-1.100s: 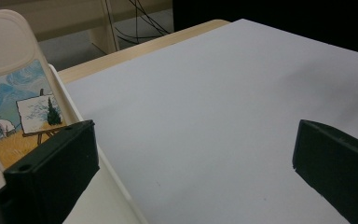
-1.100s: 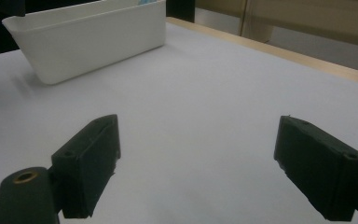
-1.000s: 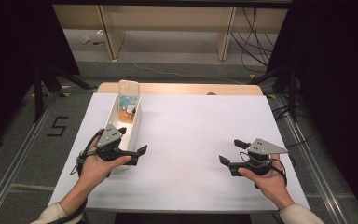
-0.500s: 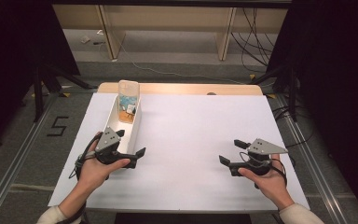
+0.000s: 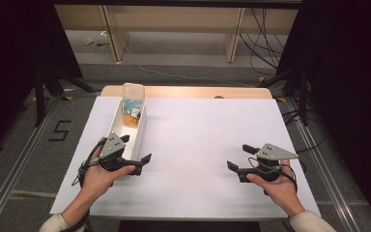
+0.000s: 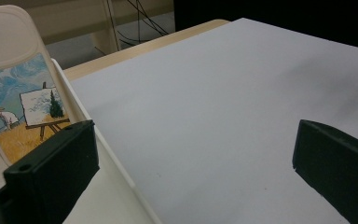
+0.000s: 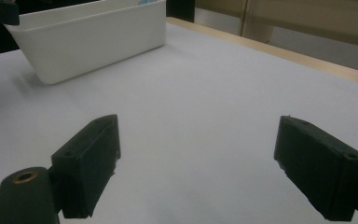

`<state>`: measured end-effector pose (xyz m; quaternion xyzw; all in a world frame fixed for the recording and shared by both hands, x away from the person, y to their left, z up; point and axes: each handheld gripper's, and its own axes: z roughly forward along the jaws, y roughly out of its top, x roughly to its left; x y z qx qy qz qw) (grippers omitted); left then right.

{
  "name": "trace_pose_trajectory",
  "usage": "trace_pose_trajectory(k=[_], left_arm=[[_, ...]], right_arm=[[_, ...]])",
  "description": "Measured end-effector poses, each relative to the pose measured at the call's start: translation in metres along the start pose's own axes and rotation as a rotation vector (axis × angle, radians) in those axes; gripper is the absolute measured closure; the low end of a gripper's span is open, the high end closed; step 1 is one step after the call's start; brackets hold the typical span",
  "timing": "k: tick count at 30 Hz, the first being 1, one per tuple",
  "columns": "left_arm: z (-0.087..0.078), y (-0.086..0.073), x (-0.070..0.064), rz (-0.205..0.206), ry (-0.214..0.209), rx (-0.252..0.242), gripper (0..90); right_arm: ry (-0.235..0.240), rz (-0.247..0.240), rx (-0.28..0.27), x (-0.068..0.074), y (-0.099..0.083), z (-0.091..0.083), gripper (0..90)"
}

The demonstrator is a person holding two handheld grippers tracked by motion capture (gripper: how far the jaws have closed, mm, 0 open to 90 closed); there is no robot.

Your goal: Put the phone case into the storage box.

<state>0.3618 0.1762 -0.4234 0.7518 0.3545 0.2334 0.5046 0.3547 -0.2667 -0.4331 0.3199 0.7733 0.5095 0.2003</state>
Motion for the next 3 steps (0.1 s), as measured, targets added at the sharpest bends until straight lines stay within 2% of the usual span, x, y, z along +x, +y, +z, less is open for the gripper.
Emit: trace_pose_trajectory(k=[3], left_arm=[[0.0001,0.0,-0.0005,0.002,-0.001,0.0,0.0]], right_arm=[[0.001,-0.001,-0.001,-0.0001,0.0,-0.0001,15.4]])
